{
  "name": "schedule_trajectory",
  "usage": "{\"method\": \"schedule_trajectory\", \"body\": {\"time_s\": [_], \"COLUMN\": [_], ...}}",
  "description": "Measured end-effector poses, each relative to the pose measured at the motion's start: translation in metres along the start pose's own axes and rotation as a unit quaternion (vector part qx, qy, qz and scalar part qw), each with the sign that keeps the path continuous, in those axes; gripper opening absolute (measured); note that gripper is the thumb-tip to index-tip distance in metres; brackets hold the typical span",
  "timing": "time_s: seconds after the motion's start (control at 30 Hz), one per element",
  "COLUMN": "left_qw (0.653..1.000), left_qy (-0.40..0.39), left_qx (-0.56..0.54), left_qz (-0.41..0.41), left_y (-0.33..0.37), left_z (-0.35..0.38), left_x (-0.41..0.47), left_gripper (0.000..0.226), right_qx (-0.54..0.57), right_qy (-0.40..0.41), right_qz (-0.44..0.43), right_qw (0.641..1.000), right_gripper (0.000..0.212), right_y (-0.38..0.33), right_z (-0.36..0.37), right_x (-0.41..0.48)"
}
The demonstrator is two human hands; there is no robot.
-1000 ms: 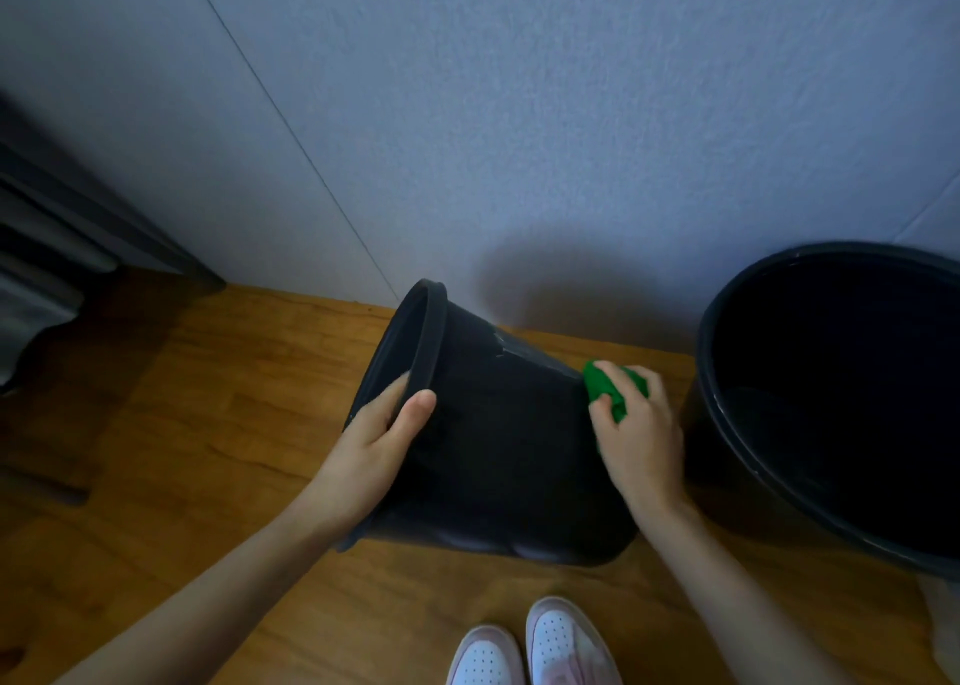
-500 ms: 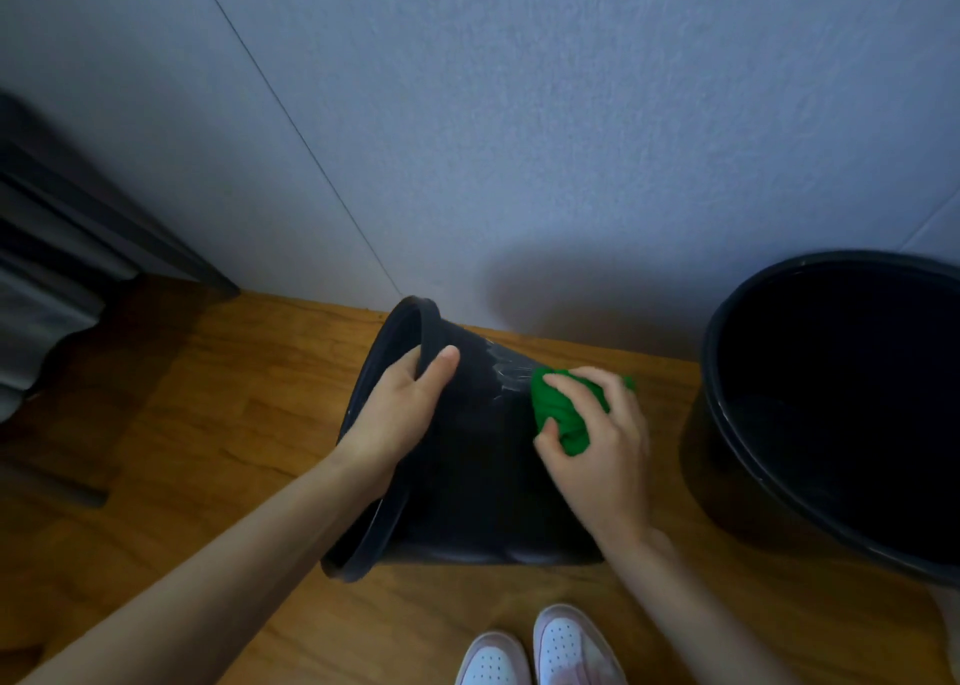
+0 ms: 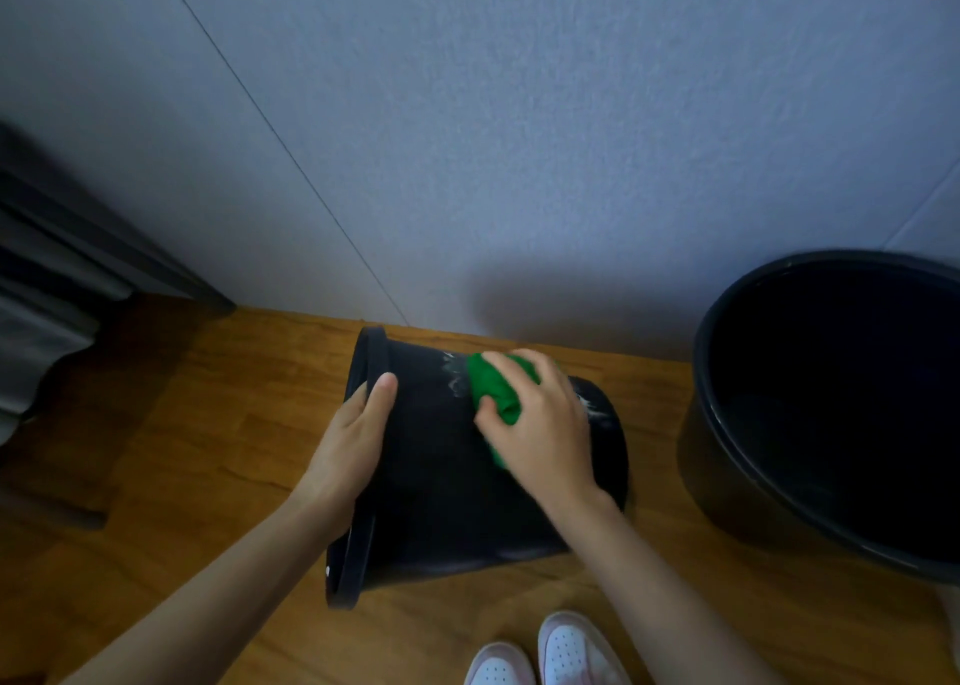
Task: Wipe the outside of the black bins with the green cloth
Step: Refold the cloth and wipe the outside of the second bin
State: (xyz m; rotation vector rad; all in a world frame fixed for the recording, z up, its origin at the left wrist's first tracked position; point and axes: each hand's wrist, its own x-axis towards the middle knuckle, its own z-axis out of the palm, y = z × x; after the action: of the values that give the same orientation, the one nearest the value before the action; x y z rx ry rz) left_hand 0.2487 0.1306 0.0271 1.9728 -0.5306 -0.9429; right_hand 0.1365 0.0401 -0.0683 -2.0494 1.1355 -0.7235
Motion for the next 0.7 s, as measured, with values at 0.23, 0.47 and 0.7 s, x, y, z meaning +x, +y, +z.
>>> {"method": "schedule_trajectory", "body": {"time_s": [0.23,0.47,0.7], "left_qw": [1.0,0.998,0.994], "left_qy": [0.004,-0.009,-0.001], "left_qx": [0.005,0.039,0.074], "left_qz": [0.021,0.053,0.084], "left_y": [-0.007,-0.009,-0.007], "left_z": [-0.002,0.003,0.011], "left_x": [-0.002,-0.001,-0.002], "left_gripper": [0.028,0.029,0.028], "right_qx": [-0.029,-0.093,0.019], "right_qy": [0.019,0.084,0.068], "right_qz": [0.216,0.09,-0.035], "right_qw": [0.976,0.988,0.997], "right_gripper": [0.041,0.037,0.056], "right_y": [0.085,0.042,-0.053], "right_z": [-0.019,-0.008,0.001], "right_x": [0.006,-0.005,-0.002]}}
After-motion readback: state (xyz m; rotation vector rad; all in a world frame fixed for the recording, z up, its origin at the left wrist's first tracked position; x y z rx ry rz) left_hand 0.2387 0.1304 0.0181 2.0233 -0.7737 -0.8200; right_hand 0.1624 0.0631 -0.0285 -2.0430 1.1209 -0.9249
